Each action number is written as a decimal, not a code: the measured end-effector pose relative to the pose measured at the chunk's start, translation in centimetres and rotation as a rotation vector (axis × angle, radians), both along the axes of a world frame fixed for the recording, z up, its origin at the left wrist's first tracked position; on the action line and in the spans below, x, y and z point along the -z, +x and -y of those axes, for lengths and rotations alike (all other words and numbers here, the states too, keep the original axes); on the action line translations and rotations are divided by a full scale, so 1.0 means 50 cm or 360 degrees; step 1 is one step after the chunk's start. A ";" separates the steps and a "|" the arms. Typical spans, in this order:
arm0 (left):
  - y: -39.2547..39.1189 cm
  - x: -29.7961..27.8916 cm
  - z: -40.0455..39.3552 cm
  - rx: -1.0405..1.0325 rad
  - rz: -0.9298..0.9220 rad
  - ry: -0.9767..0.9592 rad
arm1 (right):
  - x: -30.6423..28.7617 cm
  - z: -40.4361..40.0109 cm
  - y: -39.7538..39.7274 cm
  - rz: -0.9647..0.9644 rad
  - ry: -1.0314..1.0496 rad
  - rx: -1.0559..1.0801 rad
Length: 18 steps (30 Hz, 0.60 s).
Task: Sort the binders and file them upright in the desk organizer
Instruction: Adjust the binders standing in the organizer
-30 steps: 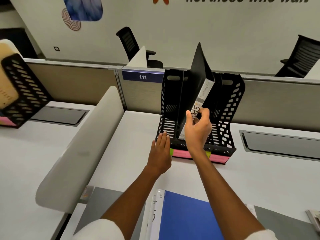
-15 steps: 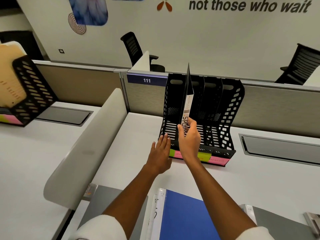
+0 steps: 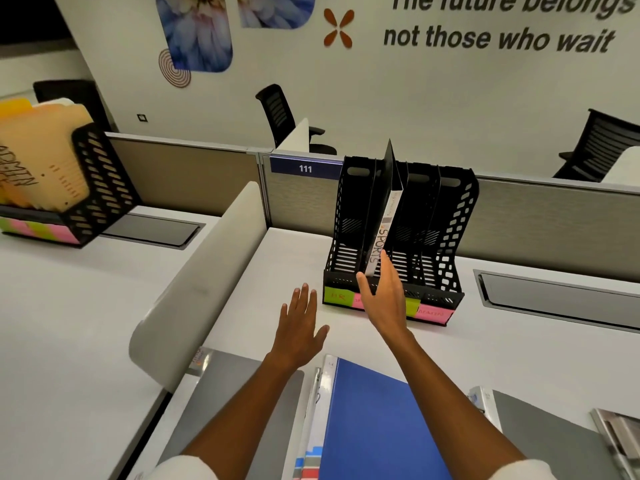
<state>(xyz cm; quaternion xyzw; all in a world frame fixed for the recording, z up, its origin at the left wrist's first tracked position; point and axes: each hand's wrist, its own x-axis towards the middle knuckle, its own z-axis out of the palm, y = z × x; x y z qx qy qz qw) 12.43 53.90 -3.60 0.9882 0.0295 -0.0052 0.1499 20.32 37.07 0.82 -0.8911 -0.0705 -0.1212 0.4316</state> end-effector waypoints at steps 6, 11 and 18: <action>-0.108 0.028 -0.057 -0.0113 -0.0081 -0.0025 | 0.008 -0.010 -0.091 -0.0023 -0.0092 -0.0077; -0.195 0.033 -0.102 -0.0162 -0.0146 -0.0035 | 0.019 -0.055 -0.178 -0.0109 -0.0076 -0.0094; -0.340 0.049 -0.175 -0.0224 -0.0222 -0.0186 | 0.062 -0.153 -0.335 -0.0266 -0.0147 -0.0168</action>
